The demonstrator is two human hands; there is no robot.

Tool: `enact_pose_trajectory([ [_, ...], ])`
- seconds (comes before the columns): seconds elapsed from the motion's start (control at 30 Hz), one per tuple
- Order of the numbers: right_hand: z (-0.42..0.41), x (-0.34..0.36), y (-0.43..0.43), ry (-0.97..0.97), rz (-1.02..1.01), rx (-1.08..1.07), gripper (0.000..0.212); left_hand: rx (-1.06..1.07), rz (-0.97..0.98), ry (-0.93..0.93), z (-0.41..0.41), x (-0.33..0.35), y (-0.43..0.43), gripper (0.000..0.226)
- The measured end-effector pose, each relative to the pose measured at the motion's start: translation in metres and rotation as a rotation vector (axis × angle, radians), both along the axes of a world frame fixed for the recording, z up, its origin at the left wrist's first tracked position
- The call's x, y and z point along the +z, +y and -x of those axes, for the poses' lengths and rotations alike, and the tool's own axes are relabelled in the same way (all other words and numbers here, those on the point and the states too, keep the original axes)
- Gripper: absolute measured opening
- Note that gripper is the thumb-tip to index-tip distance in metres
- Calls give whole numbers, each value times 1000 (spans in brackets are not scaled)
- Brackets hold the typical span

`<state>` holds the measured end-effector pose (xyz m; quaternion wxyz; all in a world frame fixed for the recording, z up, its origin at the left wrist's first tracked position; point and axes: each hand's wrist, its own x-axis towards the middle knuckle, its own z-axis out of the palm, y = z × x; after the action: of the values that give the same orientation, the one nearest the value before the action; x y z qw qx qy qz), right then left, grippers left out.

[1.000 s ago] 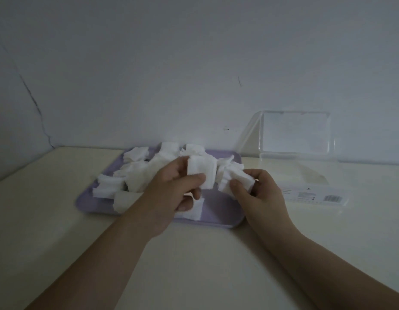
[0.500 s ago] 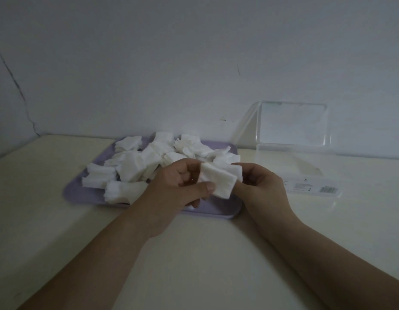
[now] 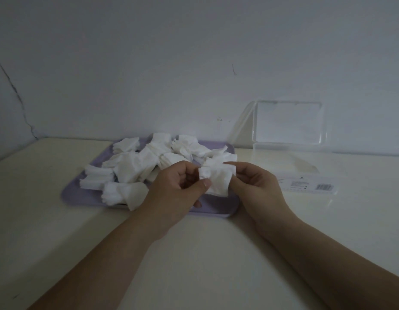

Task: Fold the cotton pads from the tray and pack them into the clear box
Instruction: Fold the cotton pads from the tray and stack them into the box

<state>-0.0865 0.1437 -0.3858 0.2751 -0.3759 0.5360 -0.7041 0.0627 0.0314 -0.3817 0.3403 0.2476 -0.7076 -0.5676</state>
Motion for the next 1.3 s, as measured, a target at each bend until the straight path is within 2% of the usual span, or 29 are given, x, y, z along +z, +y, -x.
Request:
enact_pose_trajectory([
  [0.2, 1, 4, 1, -48, 10, 59, 17, 74, -7, 2, 3, 1, 4, 8],
  [0.3, -1, 2, 1, 27, -2, 100, 32, 120, 62, -6, 4, -1, 5, 9],
  [0.43, 1, -8, -4, 220, -62, -31, 35, 210, 274, -128, 3, -7, 0, 38],
  [0.5, 3, -10, -5, 276, -83, -41, 42, 171, 344, -183, 1, -7, -2, 51],
  [0.6, 2, -9, -5, 315, -154, -4, 54, 79, 417, -230, -1, -7, -1, 39],
  [0.73, 1, -6, -5, 331, -255, -39, 67, 83, 399, -226, 0, -5, -2, 23],
  [1.07, -6, -7, -7, 558, -463, 95, 96, 59, 345, -355, 5, -9, -3, 36],
  [1.13, -7, -8, -9, 571, -461, 86, 94, 77, 373, -357, 5, -9, -2, 33],
  [1.3, -8, -6, -5, 533, -328, 6, 71, 78, 374, -265, 2, -9, -3, 28],
])
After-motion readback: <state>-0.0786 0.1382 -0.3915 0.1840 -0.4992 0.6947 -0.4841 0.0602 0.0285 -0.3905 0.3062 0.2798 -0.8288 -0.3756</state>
